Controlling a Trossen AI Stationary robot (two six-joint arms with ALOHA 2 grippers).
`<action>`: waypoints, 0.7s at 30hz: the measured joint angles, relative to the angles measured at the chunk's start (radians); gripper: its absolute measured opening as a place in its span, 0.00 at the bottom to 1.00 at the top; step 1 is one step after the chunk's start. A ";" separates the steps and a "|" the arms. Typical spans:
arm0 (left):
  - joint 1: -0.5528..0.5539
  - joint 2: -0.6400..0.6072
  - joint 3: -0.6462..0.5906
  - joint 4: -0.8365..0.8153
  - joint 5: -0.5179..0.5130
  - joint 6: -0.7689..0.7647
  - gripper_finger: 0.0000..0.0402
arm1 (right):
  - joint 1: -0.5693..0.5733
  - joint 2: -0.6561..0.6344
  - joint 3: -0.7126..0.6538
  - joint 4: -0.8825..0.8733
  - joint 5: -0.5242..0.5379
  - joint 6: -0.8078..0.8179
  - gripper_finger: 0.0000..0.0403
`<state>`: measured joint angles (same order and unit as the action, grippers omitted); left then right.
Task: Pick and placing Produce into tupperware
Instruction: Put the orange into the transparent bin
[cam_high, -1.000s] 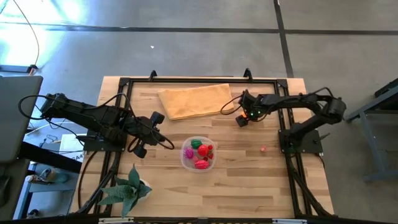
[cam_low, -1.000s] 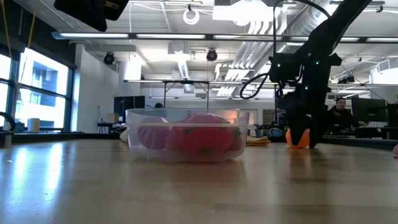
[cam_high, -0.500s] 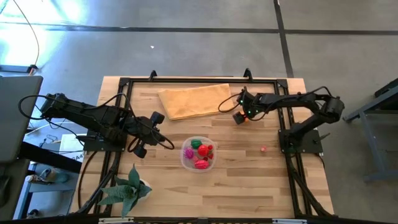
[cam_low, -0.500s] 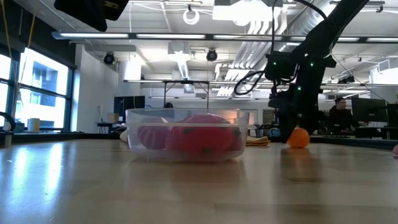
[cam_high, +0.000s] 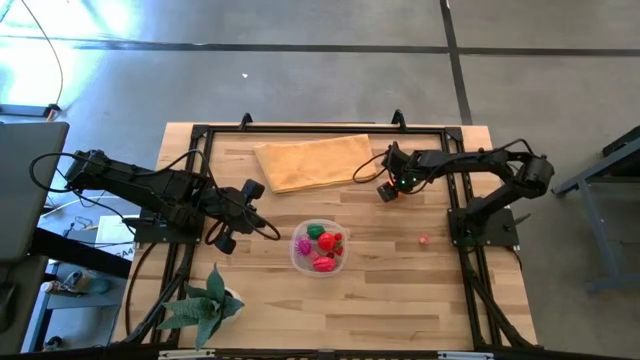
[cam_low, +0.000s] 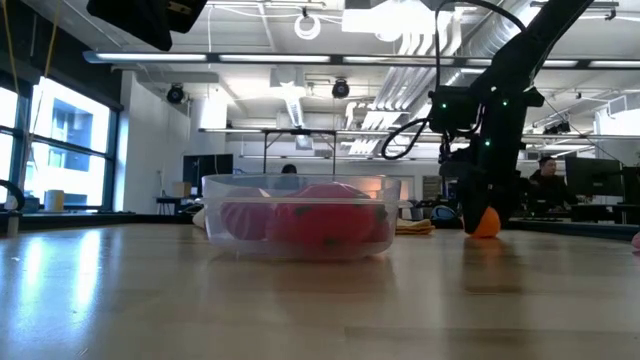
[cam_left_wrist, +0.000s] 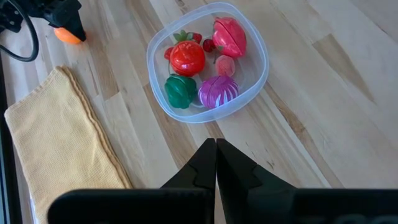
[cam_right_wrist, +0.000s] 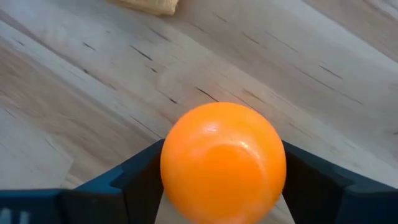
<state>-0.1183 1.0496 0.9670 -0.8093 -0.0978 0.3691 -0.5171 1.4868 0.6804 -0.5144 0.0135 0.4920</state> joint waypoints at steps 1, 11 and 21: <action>0.000 0.000 0.000 0.000 0.000 0.000 0.01 | 0.000 0.000 0.000 0.001 0.000 0.000 0.66; 0.000 0.000 0.000 0.000 0.000 0.000 0.01 | 0.000 -0.001 0.000 0.016 -0.005 -0.002 0.61; 0.000 0.000 0.000 0.000 0.000 0.000 0.01 | 0.000 -0.002 0.006 0.003 -0.068 -0.022 0.61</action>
<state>-0.1182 1.0496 0.9671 -0.8093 -0.0978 0.3691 -0.5175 1.4849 0.6859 -0.5117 -0.0544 0.4704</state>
